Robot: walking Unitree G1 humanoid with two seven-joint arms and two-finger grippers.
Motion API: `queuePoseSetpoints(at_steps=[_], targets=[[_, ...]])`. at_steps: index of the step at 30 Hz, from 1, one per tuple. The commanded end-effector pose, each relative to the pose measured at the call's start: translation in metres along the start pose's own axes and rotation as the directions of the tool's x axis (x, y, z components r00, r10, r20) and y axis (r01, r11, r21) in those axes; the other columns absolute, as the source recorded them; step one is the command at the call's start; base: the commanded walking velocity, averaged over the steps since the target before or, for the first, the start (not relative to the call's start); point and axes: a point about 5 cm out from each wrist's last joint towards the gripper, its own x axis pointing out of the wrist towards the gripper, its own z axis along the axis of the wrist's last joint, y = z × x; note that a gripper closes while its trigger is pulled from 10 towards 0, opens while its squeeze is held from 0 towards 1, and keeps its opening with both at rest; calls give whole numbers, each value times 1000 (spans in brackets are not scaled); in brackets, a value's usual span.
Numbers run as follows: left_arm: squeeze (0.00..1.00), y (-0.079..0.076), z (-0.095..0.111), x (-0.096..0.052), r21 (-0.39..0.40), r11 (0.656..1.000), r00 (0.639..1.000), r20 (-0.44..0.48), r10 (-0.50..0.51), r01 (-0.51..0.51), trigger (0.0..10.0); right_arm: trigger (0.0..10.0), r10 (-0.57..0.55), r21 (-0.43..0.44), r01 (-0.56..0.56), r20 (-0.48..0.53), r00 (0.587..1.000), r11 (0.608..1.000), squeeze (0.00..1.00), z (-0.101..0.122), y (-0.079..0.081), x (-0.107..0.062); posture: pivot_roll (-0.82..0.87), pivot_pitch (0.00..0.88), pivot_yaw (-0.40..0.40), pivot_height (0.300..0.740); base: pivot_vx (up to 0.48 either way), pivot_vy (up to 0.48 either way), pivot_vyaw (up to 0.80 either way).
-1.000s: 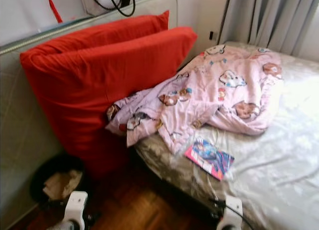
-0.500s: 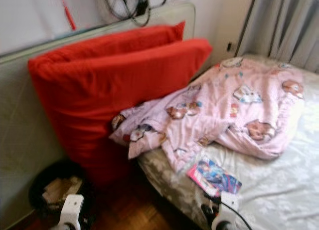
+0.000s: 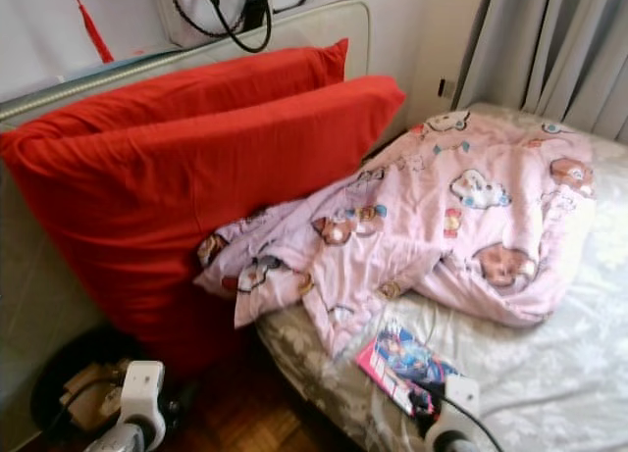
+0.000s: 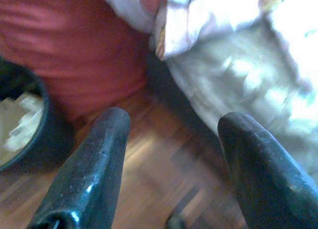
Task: Clean up the room
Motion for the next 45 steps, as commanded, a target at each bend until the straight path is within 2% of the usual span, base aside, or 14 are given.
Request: queuePoseSetpoints(at_steps=[1, 8, 26, 27, 28, 29, 31, 34, 35, 37, 40, 41, 43, 45], targets=[[0, 5, 0, -4, -19, 1000, 999, 33, 15, -14, 10000, 10000, 12, -5, -11, 78, 997, 1000, 0, 9, 3, 1, 55, 0, 31, 740, 0, 0, 0], [0, 5, 6, -5, -29, 999, 994, 105, 18, -15, 10000, 10000, 36, -19, -33, 192, 981, 999, 0, 19, 6, 0, 44, 0, 30, 740, 0, 0, 0], [0, 4, 9, -6, 3, 1000, 989, 150, 4, -5, 10000, 10000, 73, -56, -60, 262, 962, 997, 0, 25, 7, -2, 42, 0, 23, 740, 0, 0, 0], [0, -31, 111, 35, 396, 906, 903, 428, -39, -148, 10000, 10000, 70, -36, -62, 273, 960, 997, 0, 26, 7, -3, 41, 0, 21, 740, 0, 0, 0], [0, -31, 111, 35, 396, 906, 903, 428, -39, -148, 10000, 10000, 70, -36, -62, 273, 960, 997, 0, 26, 7, -3, 41, 0, 21, 740, 0, 0, 0], [0, -57, 163, 42, 510, 812, 800, 593, -95, -282, 10000, 10000, 72, -32, -65, 280, 957, 997, 0, 26, 7, -3, 41, 0, 21, 740, 0, 0, 0], [0, -61, 170, 42, 517, 806, 785, 609, -108, -290, 10000, 10000, 76, -35, -69, 284, 956, 997, 0, 27, 7, -3, 41, 0, 21, 740, 0, 0, 0], [0, -86, 168, 42, 526, 805, 763, 629, -149, -276, 10000, 10000, 87, -39, -78, 305, 948, 996, 0, 29, 8, -3, 41, 0, 21, 740, 0, 0, 0], [0, -69, 167, 52, 311, 946, 863, 498, -83, -89, 10000, 10000, 86, -24, -83, 326, 941, 996, 0, 30, 8, -4, 41, 0, 21, 740, 0, 0, 0], [0, -58, 168, 53, 185, 983, 878, 472, -81, -9, 10000, 10000, 85, -21, -83, 336, 938, 996, 0, 31, 8, -4, 41, 0, 21, 740, 0, 0, 0], [0, -63, 186, 49, 129, 991, 811, 578, -92, 20, 10000, 10000, 95, -23, -93, 362, 927, 995, 0, 33, 9, -5, 41, 0, 21, 740, 0, 0, 0], [0, -64, 186, 49, 126, 992, 811, 578, -87, 16, 10000, 10000, 115, -42, -107, 403, 908, 993, 0, 48, 15, 1, 41, 0, 24, 740, 0, 0, 0], [0, -64, 185, 49, 135, 991, 817, 573, -65, -16, 10000, 10000, 197, -134, -146, 569, 799, 980, 0, 141, 59, 26, 41, 0, 24, 740, 0, 0, 0], [0, -63, 181, 50, 128, 991, 828, 559, -46, -31, 10000, 10000, 220, -153, -158, 623, 751, 975, 0, 172, 76, 28, 39, 0, 26, 740, 0, 0, 0]])
